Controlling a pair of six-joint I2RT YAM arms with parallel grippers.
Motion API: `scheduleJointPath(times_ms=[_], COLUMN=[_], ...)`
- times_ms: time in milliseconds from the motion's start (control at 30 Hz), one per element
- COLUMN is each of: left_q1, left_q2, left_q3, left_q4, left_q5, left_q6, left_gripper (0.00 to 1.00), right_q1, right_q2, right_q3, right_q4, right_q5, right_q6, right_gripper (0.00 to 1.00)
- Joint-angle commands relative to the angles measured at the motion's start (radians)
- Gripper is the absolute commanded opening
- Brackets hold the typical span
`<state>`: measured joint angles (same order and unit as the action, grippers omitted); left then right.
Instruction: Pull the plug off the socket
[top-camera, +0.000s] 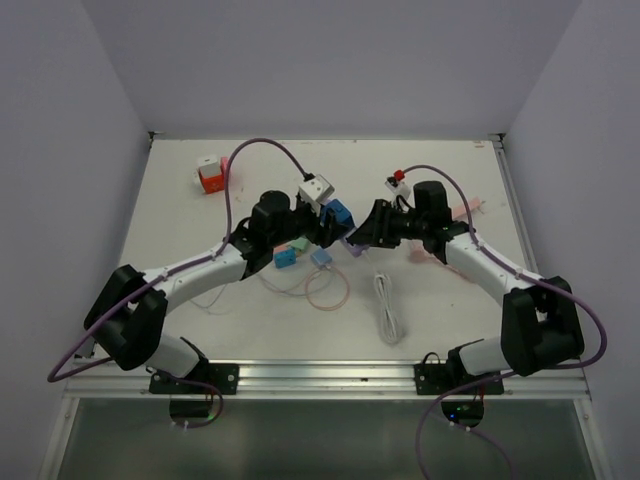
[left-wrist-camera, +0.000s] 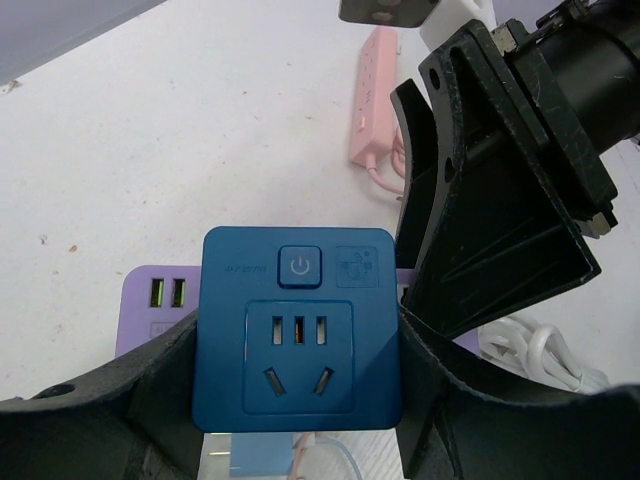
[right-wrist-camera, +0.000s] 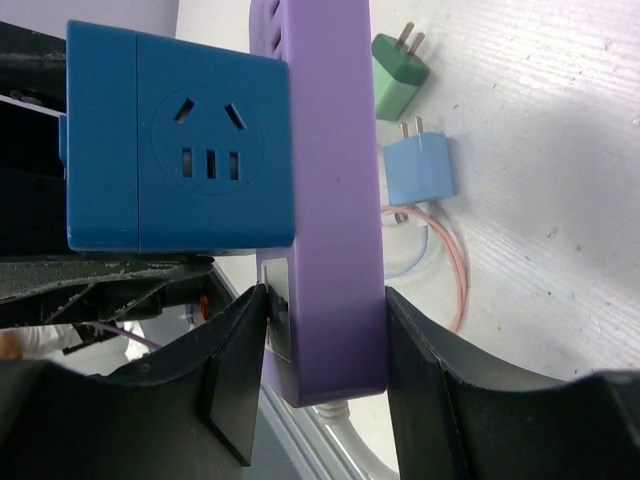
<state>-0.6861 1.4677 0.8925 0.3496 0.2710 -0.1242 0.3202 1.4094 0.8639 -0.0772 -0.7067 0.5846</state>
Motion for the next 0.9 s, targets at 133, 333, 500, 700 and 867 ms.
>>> scheduleJointPath(times_ms=[133,333,500,700,867], left_q1=[-0.004,-0.001,0.000,0.005,0.023], left_q2=[-0.095,-0.135,-0.181,-0.227,-0.262], left_q3=[-0.004,-0.017,-0.023,-0.021,-0.023], left_q4=[0.198,0.216,0.253,0.273,0.270], left_q5=[0.027,0.008,-0.010,-0.044,-0.053], left_q6=[-0.052,-0.054,-0.068,-0.075,-0.072], left_gripper=[0.00,0.00,0.00,0.00,0.00], right_q1=[0.011,0.000,-0.001,-0.015,-0.023], right_q2=[0.014,0.040,0.075,0.100,0.109], right_q3=[-0.022,-0.045,-0.054,-0.111,-0.115], right_q4=[0.018,-0.059,-0.150,-0.110,-0.101], right_q5=[0.007,0.102,0.199,0.228,0.233], right_q6=[-0.003,-0.009,-0.035,0.001,0.001], right_gripper=[0.00,0.00,0.00,0.00,0.00])
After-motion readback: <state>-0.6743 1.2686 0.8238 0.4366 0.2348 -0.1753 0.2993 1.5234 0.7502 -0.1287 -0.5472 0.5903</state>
